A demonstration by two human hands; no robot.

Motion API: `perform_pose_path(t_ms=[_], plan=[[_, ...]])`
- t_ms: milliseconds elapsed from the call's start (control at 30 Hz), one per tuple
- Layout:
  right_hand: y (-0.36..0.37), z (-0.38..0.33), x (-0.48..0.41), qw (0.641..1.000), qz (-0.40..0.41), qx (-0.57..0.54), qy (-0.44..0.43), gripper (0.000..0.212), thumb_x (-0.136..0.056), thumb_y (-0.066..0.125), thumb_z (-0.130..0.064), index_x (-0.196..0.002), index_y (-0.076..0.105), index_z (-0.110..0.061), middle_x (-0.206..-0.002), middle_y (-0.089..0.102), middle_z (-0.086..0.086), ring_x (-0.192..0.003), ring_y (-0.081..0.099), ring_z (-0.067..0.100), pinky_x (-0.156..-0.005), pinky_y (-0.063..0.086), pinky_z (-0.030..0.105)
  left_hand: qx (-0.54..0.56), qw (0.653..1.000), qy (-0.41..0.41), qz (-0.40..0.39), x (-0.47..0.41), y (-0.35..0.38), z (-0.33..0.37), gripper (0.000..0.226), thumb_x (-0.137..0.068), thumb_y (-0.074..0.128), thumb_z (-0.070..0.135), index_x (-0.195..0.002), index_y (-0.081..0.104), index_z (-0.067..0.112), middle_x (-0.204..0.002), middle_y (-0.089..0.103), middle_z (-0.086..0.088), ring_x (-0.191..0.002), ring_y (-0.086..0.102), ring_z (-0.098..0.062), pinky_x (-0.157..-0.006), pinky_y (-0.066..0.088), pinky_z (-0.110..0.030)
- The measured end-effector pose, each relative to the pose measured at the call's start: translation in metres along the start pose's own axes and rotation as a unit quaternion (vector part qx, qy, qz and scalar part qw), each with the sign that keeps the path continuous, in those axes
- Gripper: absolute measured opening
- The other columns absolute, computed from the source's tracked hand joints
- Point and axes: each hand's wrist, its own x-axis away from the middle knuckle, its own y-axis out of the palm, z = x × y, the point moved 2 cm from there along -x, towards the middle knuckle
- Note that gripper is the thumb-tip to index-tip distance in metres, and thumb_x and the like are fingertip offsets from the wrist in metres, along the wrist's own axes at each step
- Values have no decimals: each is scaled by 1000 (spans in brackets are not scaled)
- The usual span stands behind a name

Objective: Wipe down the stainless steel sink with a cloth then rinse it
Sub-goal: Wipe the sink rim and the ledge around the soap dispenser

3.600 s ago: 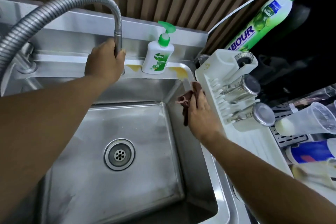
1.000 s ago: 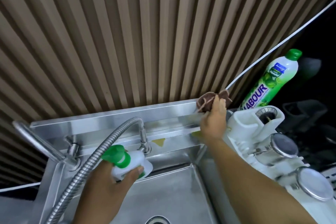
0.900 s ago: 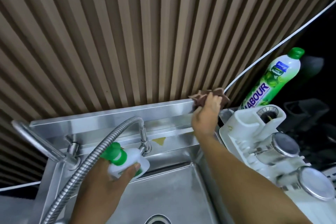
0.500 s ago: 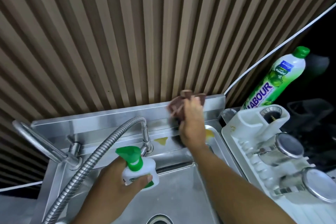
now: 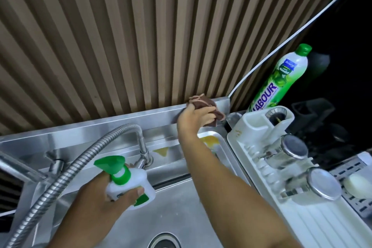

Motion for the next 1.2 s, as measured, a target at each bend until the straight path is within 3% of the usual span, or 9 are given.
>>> perform_pose_path(t_ms=[200,367,467,533,700,800,933,1067,1200], plan=[[-34,-3,-69,984,120,-98,88,77,-102,43,-30,-160,-1,-5,-164,11,21,-148,17,38,-121,14,42,-4,1000,-11,6,3,-2,-4,34,-69,89,30,-96,70,38,-88,73,24,-82,68,3,-72,53,-21],[27,24,1,970,3,-176,167,76,-92,48,-46,-155,17,-16,-164,16,10,-147,24,32,-119,23,49,-16,1000,-12,9,6,-3,-4,31,-72,87,33,-98,70,32,-88,73,24,-81,67,2,-77,53,-30],[42,23,52,930,-58,-257,256,30,-88,57,-41,-107,42,-24,-109,58,9,-93,60,25,-88,57,45,-21,1000,-8,5,5,-2,-5,36,-71,88,35,-101,70,36,-91,74,21,-85,69,-1,-79,54,-33],[35,20,66,907,-117,-294,278,15,-99,45,-32,-90,47,-21,-74,57,7,-63,55,23,-62,51,32,-25,1000,-9,5,4,-1,-4,37,-70,88,36,-101,69,39,-91,74,21,-85,69,-1,-78,55,-29],[6,15,7,892,-73,-360,263,32,-94,44,-51,-95,52,-20,-88,59,7,-72,58,25,-67,53,36,-26,999,-21,7,4,-2,-3,36,-69,88,36,-99,70,31,-89,73,24,-85,68,1,-75,53,-23],[-6,26,-43,925,-16,-313,217,63,-77,50,-65,-130,49,-33,-137,54,5,-112,62,32,-94,52,57,-22,999,-27,13,4,-2,0,33,-71,88,32,-97,69,34,-89,72,27,-85,67,3,-75,53,-24],[-24,22,-32,968,92,-202,115,85,-78,57,-59,-153,36,-24,-150,47,8,-132,49,33,-112,40,41,-24,999,-27,15,6,-3,0,30,-72,88,32,-96,69,34,-88,72,27,-82,66,2,-75,51,-26],[-18,41,23,997,-4,-58,-58,70,-97,45,0,-160,22,-21,-163,30,10,-145,36,30,-117,31,34,-16,999,-33,17,7,-4,-1,33,-71,89,34,-99,71,33,-90,74,23,-84,69,-2,-78,54,-31],[-19,84,58,933,-196,120,-275,85,-86,44,6,-160,16,-23,-169,0,5,-155,13,27,-122,26,41,-18,999,-28,19,9,-6,1,31,-73,87,33,-98,69,35,-89,72,28,-83,67,3,-72,49,-22]])
